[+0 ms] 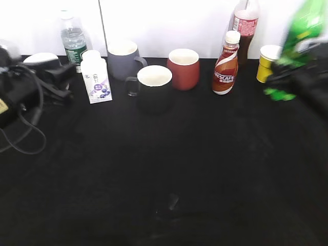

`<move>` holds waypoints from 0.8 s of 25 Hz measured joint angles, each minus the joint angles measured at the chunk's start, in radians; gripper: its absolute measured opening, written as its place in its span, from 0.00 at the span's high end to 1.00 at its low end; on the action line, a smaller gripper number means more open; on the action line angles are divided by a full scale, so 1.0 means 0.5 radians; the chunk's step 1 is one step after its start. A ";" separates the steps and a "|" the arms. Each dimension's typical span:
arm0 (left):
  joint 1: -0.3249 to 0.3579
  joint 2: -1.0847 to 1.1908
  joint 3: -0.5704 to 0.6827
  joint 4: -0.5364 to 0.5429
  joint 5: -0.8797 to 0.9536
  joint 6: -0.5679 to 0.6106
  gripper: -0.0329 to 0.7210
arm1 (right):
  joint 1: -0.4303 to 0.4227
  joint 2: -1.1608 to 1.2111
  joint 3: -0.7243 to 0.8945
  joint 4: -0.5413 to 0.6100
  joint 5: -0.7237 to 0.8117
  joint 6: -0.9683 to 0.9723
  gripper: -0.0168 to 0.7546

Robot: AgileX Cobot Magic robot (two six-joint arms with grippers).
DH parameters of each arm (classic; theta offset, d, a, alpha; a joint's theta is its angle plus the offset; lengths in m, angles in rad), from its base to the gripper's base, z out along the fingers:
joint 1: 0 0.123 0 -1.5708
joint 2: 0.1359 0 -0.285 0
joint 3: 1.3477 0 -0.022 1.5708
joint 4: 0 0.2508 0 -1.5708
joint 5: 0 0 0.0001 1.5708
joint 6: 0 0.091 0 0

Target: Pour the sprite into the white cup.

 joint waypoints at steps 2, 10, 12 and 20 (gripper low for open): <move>-0.009 0.000 0.000 0.003 0.036 -0.002 0.51 | 0.000 0.272 -0.229 -0.023 -0.026 0.000 0.49; -0.011 0.000 0.006 -0.039 0.034 -0.002 0.52 | -0.001 0.604 -0.510 -0.068 -0.068 0.000 0.28; -0.011 0.000 0.010 -0.039 0.034 -0.002 0.52 | -0.001 0.549 -0.470 -0.070 -0.076 -0.002 0.20; -0.144 -0.195 -0.504 0.146 2.530 -0.528 0.38 | 0.082 -0.492 -0.308 -0.102 2.289 0.102 0.21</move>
